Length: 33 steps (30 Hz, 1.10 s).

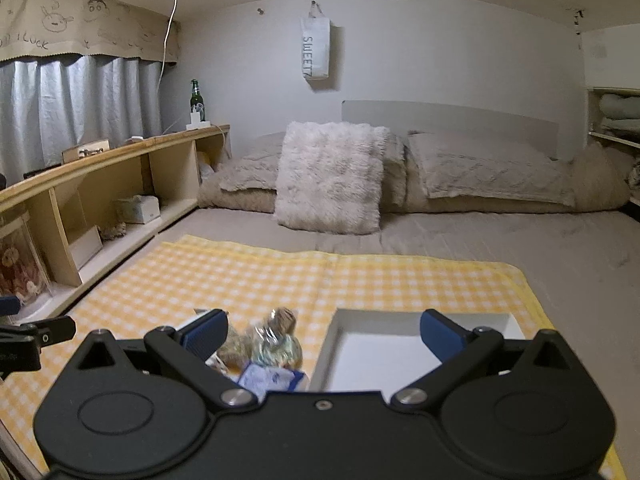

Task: Organize soft objects
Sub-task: 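Grasp the knitted yarn pouch with the left tool while the right tool grasps the blue wipe pack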

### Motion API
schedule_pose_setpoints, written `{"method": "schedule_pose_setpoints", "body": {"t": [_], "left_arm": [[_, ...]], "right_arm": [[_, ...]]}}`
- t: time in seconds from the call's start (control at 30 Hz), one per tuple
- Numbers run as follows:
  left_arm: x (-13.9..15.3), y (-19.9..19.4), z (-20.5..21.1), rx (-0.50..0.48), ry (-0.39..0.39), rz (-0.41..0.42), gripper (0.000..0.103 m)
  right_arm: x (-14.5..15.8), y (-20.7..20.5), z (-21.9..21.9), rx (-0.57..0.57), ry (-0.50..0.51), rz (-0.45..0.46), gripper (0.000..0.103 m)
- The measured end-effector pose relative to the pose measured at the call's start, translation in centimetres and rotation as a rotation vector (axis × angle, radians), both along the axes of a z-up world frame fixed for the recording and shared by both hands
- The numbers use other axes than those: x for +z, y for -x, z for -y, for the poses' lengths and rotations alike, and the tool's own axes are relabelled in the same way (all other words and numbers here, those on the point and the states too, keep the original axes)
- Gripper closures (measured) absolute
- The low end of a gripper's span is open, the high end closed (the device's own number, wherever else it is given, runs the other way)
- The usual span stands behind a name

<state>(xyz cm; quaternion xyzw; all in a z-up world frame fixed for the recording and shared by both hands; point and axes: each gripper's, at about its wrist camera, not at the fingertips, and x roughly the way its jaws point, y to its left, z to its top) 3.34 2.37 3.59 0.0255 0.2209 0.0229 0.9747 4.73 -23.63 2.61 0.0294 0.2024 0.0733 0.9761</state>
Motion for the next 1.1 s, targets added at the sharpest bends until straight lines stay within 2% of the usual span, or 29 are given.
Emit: {"method": "schedule_pose_setpoints", "body": {"t": [0.2,0.33,0.47,0.6,0.7,0.77,0.83,0.97,1.1], "left_arm": [[0.8,-3.6,-0.2,0.005,-0.034,0.004,0.0],[0.3,-7.1,-0.4,-0.001,-0.029,-0.056,0.0],[-1.6,-9.9,-0.9,0.014,-0.057,-0.122,0.0],[-3.9,-12.2,-1.8,0.006,-0.045,-0.229,0.0],[-5.7,-13.6,-2.2,-0.028,-0.056,-0.307,0.0],[-7.0,-14.4,-2.5,-0.044,-0.046,-0.355,0.0],[-8.1,-15.0,-2.9,-0.055,-0.034,-0.396,0.0],[-10.1,-16.0,-3.7,-0.066,-0.007,-0.47,0.006],[-11.6,-16.9,-4.4,-0.067,0.003,-0.529,0.011]], "right_arm": [[1.4,-4.2,-0.5,0.022,-0.041,-0.028,0.0],[1.0,-7.1,-0.9,0.031,-0.085,-0.043,0.0],[-0.1,-10.5,-0.8,0.061,-0.156,-0.143,0.0],[-1.8,-12.5,-1.5,0.111,-0.136,-0.199,0.0],[-3.5,-13.4,-2.3,0.142,-0.131,-0.289,0.001],[-4.9,-14.2,-2.8,0.153,-0.138,-0.371,0.008],[-6.5,-15.0,-3.3,0.181,-0.164,-0.459,0.021],[-9.4,-16.1,-3.9,0.188,-0.19,-0.584,0.03],[-12.0,-16.7,-4.3,0.212,-0.239,-0.716,0.045]]}}
